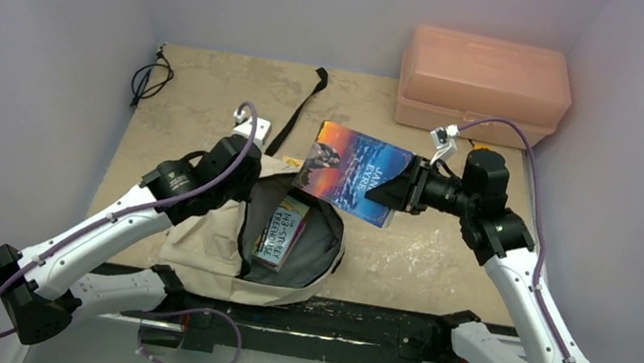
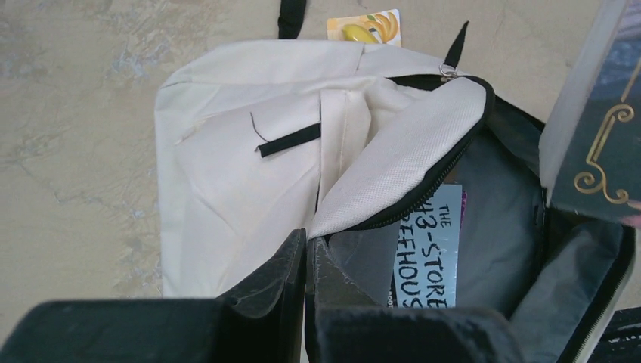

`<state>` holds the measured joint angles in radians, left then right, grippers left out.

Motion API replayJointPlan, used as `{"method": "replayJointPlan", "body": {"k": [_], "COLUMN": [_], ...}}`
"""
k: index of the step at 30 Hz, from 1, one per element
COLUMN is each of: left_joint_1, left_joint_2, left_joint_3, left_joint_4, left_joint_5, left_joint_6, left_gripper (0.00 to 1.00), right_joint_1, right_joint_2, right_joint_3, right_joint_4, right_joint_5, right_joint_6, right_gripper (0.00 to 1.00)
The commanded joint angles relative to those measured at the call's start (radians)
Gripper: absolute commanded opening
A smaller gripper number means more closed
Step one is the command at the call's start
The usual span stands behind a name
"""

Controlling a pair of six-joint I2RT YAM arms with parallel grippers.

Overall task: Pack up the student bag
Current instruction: Place the book in the student bag.

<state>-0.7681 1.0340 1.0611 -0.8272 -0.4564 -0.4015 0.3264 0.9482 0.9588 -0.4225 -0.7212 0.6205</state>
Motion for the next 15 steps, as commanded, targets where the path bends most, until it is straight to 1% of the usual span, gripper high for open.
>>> {"method": "replayJointPlan", "body": {"k": [1,5,7,11,15], "left_joint_1": [0.065,0.096,0.1,0.103,0.111], "left_joint_2": [-0.049,-0.103,-0.122,-0.115,-0.094], "left_joint_3": [0.006,0.033,0.071,0.166,0.25], "left_joint_4": [0.057,0.07,0.069,0.039,0.008], "left_joint_5": [-0.027,-0.037,-0.038,-0.06,-0.128], "left_joint_6": [0.047,0.09,0.118,0.17,0.223], "left_gripper": [0.0,0.0,0.0,0.0,0.0], "right_joint_1": [0.002,0.001,0.002,0.001,0.001], "right_joint_2": [-0.033,-0.014,-0.01,-0.01,-0.011], "right_joint_3": [-0.025,-0.036,-0.046,-0.079,-0.068], "right_joint_4": [0.346,0.343,0.35,0.441,0.453], "right_joint_5": [-0.177,-0.217,-0.243,-0.304,-0.319], "right_joint_6": [0.151,0.158,0.159,0.22,0.225], "right_gripper": [0.0,0.0,0.0,0.0,0.0]}}
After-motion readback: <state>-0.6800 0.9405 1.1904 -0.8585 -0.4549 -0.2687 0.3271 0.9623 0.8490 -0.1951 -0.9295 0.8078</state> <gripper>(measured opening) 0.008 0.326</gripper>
